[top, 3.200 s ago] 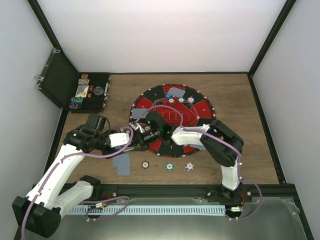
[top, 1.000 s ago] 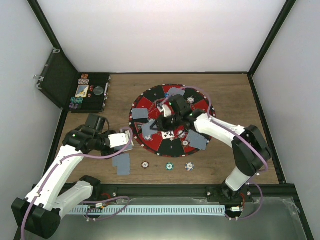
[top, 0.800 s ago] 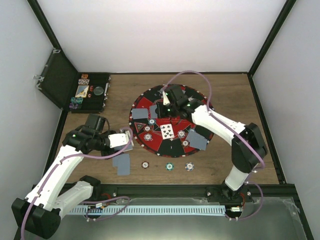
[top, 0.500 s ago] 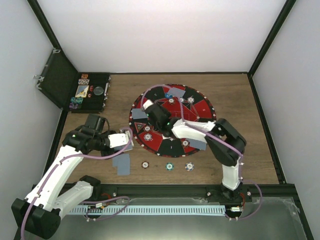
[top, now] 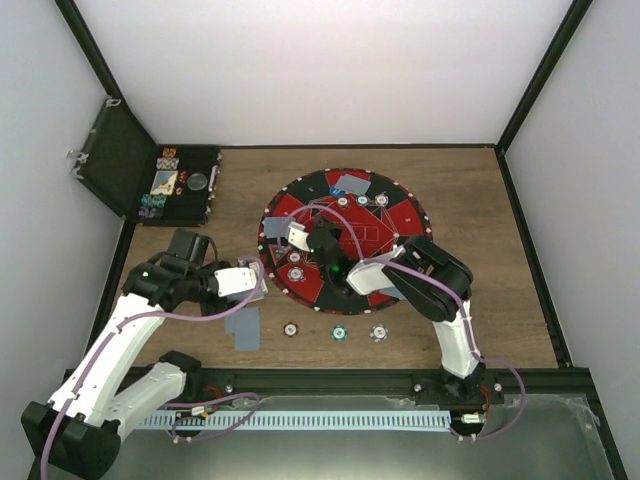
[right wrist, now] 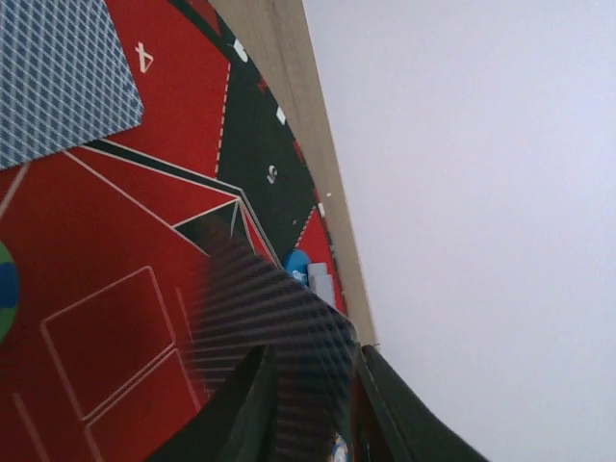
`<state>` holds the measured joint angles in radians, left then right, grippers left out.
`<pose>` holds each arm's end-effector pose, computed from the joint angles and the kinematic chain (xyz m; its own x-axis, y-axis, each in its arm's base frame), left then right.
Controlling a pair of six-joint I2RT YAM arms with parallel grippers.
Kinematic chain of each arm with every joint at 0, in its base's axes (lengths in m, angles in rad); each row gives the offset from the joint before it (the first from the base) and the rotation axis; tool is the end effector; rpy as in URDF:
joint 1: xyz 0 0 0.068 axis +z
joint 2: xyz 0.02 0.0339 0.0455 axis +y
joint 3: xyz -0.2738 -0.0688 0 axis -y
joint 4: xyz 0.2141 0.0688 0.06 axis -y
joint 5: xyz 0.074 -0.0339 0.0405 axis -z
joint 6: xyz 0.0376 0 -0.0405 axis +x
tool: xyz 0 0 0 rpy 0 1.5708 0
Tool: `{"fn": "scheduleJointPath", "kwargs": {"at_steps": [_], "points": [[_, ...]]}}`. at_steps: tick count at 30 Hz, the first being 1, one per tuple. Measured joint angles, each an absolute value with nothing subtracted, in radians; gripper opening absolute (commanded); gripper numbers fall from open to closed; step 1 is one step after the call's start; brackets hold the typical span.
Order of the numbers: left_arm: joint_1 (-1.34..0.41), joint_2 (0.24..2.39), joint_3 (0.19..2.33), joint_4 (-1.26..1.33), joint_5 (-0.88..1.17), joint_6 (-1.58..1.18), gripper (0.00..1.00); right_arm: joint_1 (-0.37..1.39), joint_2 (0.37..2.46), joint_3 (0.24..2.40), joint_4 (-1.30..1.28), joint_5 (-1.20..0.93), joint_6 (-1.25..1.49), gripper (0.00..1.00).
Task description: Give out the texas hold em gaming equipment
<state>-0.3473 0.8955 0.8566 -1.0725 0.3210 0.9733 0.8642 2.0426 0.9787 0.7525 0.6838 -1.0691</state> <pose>0.1029 -0.0499 0.2805 -0.0984 0.8699 -0.4833 0.9525 0.2230 0.2075 0.2771 0.2881 0.1677 0.0789 -0.9543 -0.2881 -0.2702 0.2577 -0.9277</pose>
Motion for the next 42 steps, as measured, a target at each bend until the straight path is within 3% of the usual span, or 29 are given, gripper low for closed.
{"fn": "scheduleJointPath", "kwargs": {"at_steps": [2,3,10,22,30,42], "points": [[-0.347,0.896,0.857,-1.073,0.319,0.974,0.04,0.864,2.019,0.979,0.688,0.672,-1.042,0.58],[-0.347,0.896,0.857,-1.073,0.319,0.974,0.04,0.864,2.002,0.979,0.651,0.664,-1.020,0.62],[-0.347,0.896,0.857,-1.073,0.320,0.976,0.04,0.865,1.856,0.992,0.379,0.614,-0.866,0.78],[-0.347,0.879,0.857,-1.081,0.321,0.977,0.04,0.859,1.707,1.066,-0.118,0.498,-0.408,0.78],[-0.347,0.880,0.857,-1.081,0.323,0.976,0.04,0.859,1.745,1.071,-0.228,0.398,-0.221,0.76],[-0.347,0.881,0.857,-1.081,0.320,0.976,0.04,0.833,1.935,1.180,-0.240,0.394,-0.197,0.75]]}}
